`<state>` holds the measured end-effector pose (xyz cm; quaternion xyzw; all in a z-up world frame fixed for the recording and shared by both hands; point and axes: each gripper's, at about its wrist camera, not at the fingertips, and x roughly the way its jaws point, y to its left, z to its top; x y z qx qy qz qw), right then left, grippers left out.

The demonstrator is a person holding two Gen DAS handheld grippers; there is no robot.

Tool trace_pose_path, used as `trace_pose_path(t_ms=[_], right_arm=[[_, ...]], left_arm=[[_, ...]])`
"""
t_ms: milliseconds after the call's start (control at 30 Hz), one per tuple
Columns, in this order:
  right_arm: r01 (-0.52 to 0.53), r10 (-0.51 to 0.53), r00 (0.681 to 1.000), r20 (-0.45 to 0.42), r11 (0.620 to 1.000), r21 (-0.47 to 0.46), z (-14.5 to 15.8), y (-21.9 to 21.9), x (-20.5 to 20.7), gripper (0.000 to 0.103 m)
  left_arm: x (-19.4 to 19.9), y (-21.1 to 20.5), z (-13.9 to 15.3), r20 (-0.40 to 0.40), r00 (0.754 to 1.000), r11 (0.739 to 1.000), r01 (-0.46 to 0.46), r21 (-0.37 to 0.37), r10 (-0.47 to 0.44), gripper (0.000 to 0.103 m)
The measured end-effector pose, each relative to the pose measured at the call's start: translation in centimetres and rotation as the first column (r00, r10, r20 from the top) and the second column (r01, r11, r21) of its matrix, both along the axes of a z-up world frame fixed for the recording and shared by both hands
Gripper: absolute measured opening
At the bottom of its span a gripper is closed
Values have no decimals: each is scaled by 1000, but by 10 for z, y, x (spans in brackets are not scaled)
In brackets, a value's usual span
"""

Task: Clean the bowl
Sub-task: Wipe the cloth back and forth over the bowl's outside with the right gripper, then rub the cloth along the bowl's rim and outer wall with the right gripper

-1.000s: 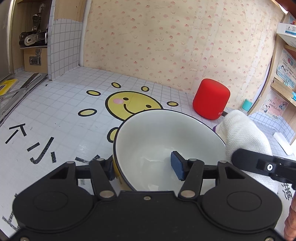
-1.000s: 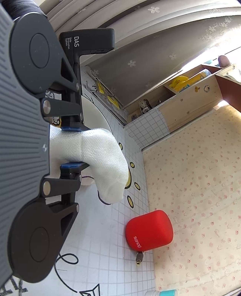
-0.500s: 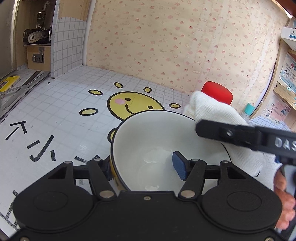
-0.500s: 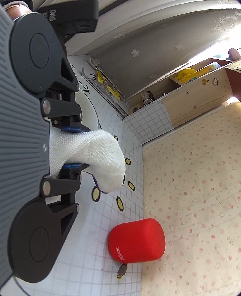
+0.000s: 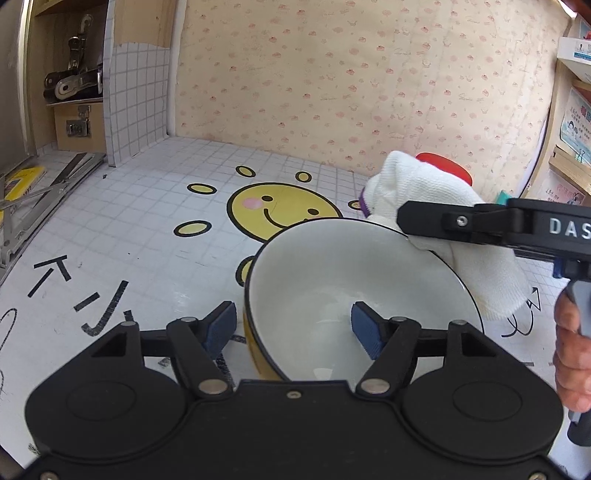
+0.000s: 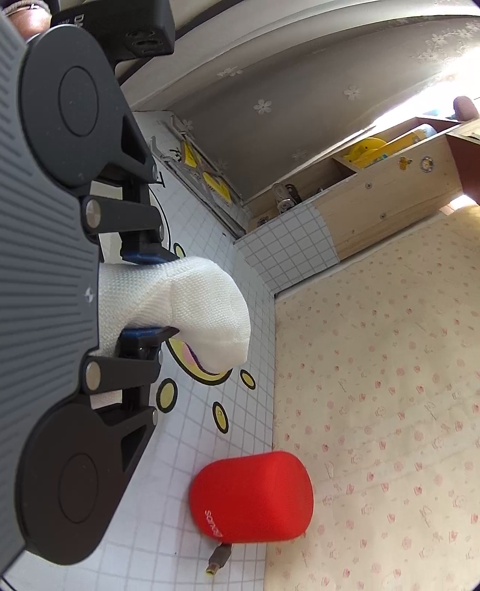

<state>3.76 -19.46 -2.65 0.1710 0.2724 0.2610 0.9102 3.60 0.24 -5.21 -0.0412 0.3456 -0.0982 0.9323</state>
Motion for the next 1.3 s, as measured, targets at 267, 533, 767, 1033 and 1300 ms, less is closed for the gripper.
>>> trace_pose_path(t_ms=[267, 533, 767, 1033, 1300], right_arm=[[15, -15, 1000, 22, 1000, -2, -3, -6, -24, 34], [12, -13, 1000, 20, 999, 37, -7, -15, -58, 34], [21, -21, 1000, 9, 1000, 13, -5, -4, -27, 34], [10, -9, 1000, 10, 999, -37, -2, 14, 5, 34], [7, -3, 999, 40, 996, -92, -5, 4, -40, 34]], left_arm=[[0, -2, -1, 7, 1000, 1000, -12, 7, 12, 71], [0, 0, -2, 10, 1000, 1000, -12, 1, 12, 72], [-1, -6, -2, 10, 1000, 1000, -26, 1, 26, 72], [-2, -6, -2, 13, 999, 999, -34, 1, 34, 72], [-2, -4, -3, 20, 999, 1000, -31, 2, 31, 73]])
